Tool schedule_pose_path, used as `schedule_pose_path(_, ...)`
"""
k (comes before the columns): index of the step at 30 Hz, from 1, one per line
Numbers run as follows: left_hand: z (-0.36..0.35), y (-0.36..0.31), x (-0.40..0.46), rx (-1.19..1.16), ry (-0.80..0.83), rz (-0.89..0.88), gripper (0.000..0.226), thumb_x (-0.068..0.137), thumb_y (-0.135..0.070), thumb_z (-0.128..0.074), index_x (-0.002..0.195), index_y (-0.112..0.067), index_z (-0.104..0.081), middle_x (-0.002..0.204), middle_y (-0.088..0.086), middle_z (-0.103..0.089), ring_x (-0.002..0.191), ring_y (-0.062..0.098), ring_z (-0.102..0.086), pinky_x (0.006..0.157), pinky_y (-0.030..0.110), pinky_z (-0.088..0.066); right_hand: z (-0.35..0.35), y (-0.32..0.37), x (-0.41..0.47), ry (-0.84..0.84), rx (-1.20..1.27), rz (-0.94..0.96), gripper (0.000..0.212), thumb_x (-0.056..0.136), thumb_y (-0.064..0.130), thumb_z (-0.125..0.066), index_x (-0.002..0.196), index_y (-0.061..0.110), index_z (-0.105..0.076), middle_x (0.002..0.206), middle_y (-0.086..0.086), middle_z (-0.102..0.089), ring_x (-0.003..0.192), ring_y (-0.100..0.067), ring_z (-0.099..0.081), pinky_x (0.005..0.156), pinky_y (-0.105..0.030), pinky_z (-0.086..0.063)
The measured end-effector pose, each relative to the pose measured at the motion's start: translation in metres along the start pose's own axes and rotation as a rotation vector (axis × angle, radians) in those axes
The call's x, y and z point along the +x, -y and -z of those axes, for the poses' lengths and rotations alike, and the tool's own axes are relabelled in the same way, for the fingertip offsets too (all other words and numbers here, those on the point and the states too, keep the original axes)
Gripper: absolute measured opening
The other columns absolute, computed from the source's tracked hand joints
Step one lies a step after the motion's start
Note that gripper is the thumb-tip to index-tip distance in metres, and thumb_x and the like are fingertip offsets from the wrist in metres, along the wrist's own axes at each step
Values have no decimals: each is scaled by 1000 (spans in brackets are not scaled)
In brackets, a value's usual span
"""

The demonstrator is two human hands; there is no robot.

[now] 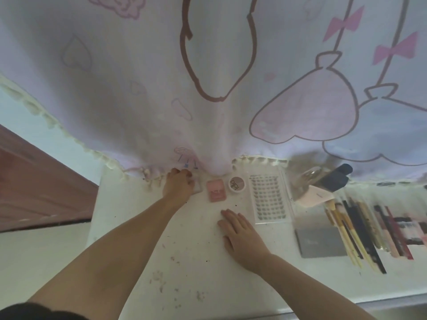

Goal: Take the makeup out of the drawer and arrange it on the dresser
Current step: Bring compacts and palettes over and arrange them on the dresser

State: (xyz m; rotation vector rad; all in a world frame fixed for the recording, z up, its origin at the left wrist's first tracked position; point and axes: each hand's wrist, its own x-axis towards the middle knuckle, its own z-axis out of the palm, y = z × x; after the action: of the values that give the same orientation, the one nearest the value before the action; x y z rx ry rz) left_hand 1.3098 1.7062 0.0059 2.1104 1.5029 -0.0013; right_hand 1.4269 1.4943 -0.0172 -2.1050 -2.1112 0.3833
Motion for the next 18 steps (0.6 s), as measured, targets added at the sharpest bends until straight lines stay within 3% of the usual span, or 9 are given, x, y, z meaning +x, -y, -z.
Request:
schedule_pose_path(2,9,2,-6,8,10,-28,31,91,-21,-53,120,-13,-59,122,15,-49,112,33,-50,95,35,-39,9,3,1,78,9,-4,40,79,15,-67,118,9,-61,136,-13,-52,126,-28,-51,106,-44,-40)
schedule_pose_path(4,19,0,-15,-46,38,-101,25,91,-19,-53,113,-11,-62,116,14,-56,104,30,-56,89,34,-43,22,5,7,167,32,-20,40,93,18,-49,132,8,-48,150,-12,-34,139,-26,-33,115,-36,-26)
schedule_pose_path(7,32,-10,-33,-73,126,-280,20,91,-18,-54,104,-7,-65,103,13,-65,92,28,-61,76,31,-45,51,13,12,233,75,-178,38,100,28,-36,133,13,-45,150,-5,-30,134,-25,-36,106,-36,-34)
schedule_pose_path(11,44,-42,-58,79,189,-562,26,97,-25,-44,109,-10,-62,104,11,-64,89,25,-60,70,27,-40,84,19,-10,-53,36,-436,36,100,29,-35,129,14,-51,139,-4,-44,122,-26,-47,98,-36,-40)
schedule_pose_path(14,35,-73,-92,93,207,-792,27,97,-32,-44,110,-15,-60,104,11,-61,102,28,-56,83,33,-41,95,24,-57,-220,-71,-658,37,99,33,-35,129,19,-51,139,-2,-46,121,-24,-48,99,-37,-37)
schedule_pose_path(16,21,-94,-124,150,186,-929,35,97,-37,-43,123,-17,-55,119,9,-57,115,27,-48,98,35,-35,94,33,-103,-273,-77,-828,39,100,38,-32,132,23,-47,143,-1,-41,128,-24,-42,107,-41,-29)
schedule_pose_path(18,2,-117,-162,206,167,-1110,41,97,-40,-42,128,-15,-52,126,8,-54,119,27,-45,100,36,-32,87,49,-158,-311,-83,-995,41,100,41,-28,135,26,-42,149,1,-34,136,-23,-32,113,-45,-18)
